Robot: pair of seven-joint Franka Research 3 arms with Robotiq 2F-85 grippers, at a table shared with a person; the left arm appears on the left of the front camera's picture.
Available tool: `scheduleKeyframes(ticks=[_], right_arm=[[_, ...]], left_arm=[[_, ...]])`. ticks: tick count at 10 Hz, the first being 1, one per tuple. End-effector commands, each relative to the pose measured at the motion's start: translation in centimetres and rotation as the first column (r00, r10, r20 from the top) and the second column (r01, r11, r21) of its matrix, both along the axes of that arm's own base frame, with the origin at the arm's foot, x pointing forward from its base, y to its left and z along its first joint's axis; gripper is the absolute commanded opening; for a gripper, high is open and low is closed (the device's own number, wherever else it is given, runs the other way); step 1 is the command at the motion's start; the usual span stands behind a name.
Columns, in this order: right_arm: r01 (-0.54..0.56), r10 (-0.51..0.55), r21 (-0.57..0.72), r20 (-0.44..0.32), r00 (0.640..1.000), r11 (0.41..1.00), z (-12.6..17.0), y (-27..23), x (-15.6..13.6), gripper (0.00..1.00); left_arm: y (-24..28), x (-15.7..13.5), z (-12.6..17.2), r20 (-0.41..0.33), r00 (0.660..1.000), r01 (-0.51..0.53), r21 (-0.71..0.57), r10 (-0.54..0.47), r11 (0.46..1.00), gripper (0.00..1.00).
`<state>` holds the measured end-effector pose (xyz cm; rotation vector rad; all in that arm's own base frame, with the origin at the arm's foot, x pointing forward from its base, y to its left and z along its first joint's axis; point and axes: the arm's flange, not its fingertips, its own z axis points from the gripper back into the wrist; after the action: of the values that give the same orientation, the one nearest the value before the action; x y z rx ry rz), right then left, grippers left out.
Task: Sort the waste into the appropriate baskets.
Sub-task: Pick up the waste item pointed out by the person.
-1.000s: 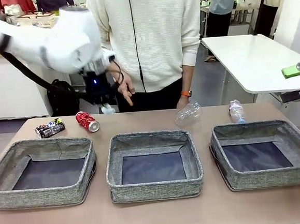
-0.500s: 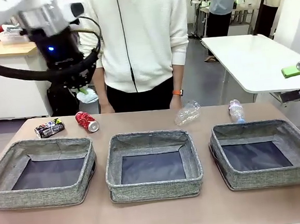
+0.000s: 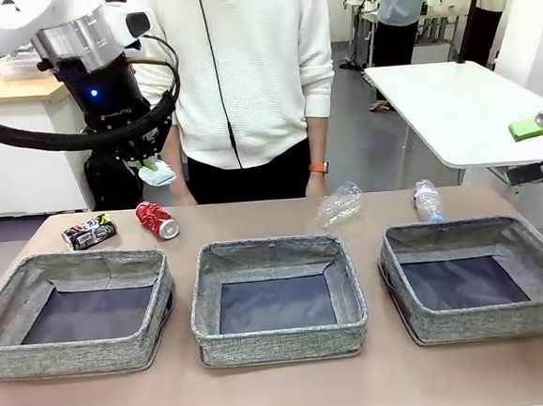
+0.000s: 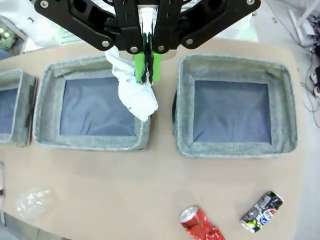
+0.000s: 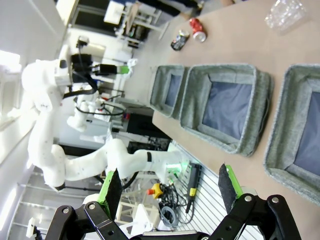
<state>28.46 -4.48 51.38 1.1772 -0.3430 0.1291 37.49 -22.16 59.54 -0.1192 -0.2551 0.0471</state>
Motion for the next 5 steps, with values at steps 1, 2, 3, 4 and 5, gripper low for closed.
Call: scheduleKeyframes(ticks=[1,2,3,4,5], right_arm=[[-0.009,0.009,0.018,0.033,0.999,1.000,0.2,0.0,0.3,1.00],[-0.009,0.009,0.018,0.033,0.999,1.000,0.2,0.0,0.3,1.00],[-0.009,0.009,0.018,0.033,0.999,1.000,0.2,0.0,0.3,1.00],[-0.009,0.009,0.018,0.033,0.999,1.000,0.2,0.0,0.3,1.00],[-0.009,0.009,0.018,0.033,0.999,1.000,0.2,0.0,0.3,1.00]], left_arm=[[-2.7,-1.1,3.2,-0.143,0.990,0.027,0.119,-0.010,0.993,0.04],[-5.6,-1.6,8.7,-0.090,0.995,0.060,0.098,-0.051,0.993,0.04],[-8.5,-2.9,14.9,-0.006,0.992,0.126,0.029,-0.126,0.992,0.04],[-10.7,-3.6,18.3,0.047,0.991,0.126,0.031,-0.127,0.992,0.04],[-13.5,-3.9,20.9,0.065,0.988,0.135,0.046,-0.138,0.990,0.04]])
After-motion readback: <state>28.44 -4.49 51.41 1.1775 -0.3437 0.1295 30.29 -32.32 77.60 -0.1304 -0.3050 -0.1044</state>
